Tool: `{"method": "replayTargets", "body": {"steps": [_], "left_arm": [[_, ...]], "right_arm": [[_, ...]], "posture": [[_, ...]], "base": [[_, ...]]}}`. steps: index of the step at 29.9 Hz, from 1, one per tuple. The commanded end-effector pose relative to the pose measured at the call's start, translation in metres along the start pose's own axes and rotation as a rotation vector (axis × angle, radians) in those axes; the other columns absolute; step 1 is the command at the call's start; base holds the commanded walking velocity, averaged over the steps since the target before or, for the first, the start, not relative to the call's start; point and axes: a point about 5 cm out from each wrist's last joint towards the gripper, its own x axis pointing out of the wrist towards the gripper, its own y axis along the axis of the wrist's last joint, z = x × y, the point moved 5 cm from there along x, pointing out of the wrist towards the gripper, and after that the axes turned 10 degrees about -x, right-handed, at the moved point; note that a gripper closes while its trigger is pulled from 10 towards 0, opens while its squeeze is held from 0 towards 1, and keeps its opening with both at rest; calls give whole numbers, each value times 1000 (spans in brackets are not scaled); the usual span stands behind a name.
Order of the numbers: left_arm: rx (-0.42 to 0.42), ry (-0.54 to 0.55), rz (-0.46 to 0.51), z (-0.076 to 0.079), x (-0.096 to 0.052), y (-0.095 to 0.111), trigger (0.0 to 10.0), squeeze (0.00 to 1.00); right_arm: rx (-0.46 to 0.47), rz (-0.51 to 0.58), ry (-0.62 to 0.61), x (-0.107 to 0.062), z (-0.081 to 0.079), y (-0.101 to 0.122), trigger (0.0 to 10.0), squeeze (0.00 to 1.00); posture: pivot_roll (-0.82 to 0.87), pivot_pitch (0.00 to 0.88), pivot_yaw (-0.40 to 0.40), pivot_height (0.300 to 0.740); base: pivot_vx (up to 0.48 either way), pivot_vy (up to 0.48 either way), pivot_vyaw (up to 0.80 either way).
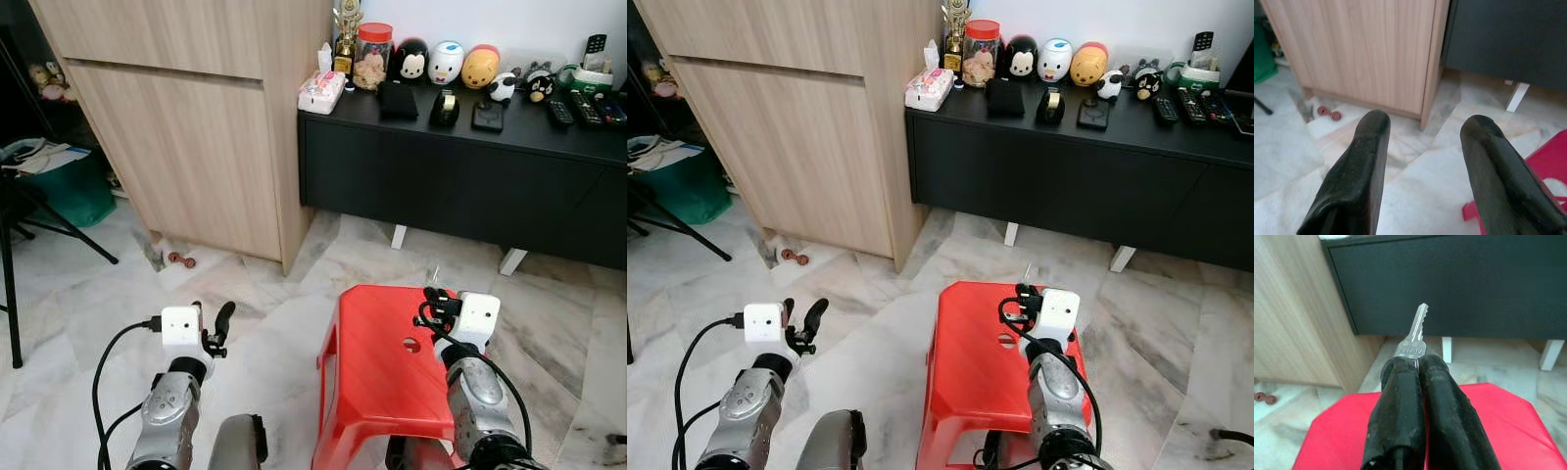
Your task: Hang keys on a hook
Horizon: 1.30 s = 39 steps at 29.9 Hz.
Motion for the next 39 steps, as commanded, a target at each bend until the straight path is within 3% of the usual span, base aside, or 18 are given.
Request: {"method": "replayTargets", "body": {"steps": [1,7,14,21,39], "left_arm": [[21,24,-40,-8,-7,-12,10000,0],[-1,69,-104,-19,-15,-30,10000,0],[0,75,-138,-22,-21,-40,10000,0],[4,70,-145,-22,-21,-42,10000,0],[9,60,-146,-21,-19,-42,10000,0]], "right_arm": [[1,22,-8,-1,1,3,10000,0],[1,28,-9,0,0,6,10000,0],[1,25,-9,3,-2,8,10000,0],[-5,14,-14,3,-1,7,10000,0],[1,13,-4,6,-6,9,10000,0]], "posture": [[156,26,-41,588],[156,20,-46,588],[153,8,-41,588],[151,0,-40,588],[149,0,-30,588]], "base": [[0,0,0],[0,0,0],[0,0,0],[0,0,0],[-273,0,0]]}}
